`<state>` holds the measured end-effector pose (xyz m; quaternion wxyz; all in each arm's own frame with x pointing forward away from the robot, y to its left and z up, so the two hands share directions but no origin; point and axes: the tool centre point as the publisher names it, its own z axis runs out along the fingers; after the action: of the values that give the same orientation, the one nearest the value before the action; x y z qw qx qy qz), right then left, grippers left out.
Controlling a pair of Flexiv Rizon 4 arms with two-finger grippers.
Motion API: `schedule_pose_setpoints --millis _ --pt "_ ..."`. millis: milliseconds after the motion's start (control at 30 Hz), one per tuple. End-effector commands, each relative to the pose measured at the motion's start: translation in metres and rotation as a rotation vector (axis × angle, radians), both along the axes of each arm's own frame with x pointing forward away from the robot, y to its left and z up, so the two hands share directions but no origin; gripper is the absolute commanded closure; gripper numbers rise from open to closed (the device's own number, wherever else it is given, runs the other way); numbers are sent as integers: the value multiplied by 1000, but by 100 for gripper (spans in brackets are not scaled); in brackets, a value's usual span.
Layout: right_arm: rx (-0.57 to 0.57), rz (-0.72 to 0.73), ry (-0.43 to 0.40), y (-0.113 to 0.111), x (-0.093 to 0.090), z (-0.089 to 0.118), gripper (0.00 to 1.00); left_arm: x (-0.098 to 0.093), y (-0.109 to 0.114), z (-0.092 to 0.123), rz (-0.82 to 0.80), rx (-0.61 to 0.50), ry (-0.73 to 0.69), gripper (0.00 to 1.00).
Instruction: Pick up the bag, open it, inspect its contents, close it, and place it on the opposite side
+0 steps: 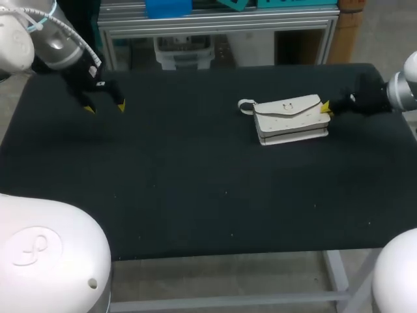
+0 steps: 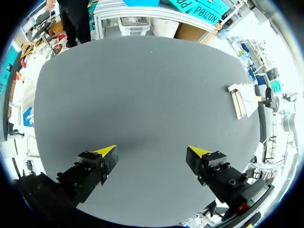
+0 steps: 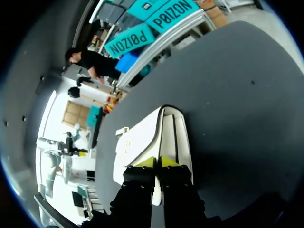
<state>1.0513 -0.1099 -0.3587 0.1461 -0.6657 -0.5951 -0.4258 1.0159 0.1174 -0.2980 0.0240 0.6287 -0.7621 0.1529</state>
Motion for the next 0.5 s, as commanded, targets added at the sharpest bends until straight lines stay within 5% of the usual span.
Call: schedule_pose_setpoints --millis 33,500 --pt "33 70 25 -33 26 -1 100 13 6 4 -19 39 20 0" --pt "29 -26 9 -135 71 -7 100 37 27 7 -43 85 19 0"
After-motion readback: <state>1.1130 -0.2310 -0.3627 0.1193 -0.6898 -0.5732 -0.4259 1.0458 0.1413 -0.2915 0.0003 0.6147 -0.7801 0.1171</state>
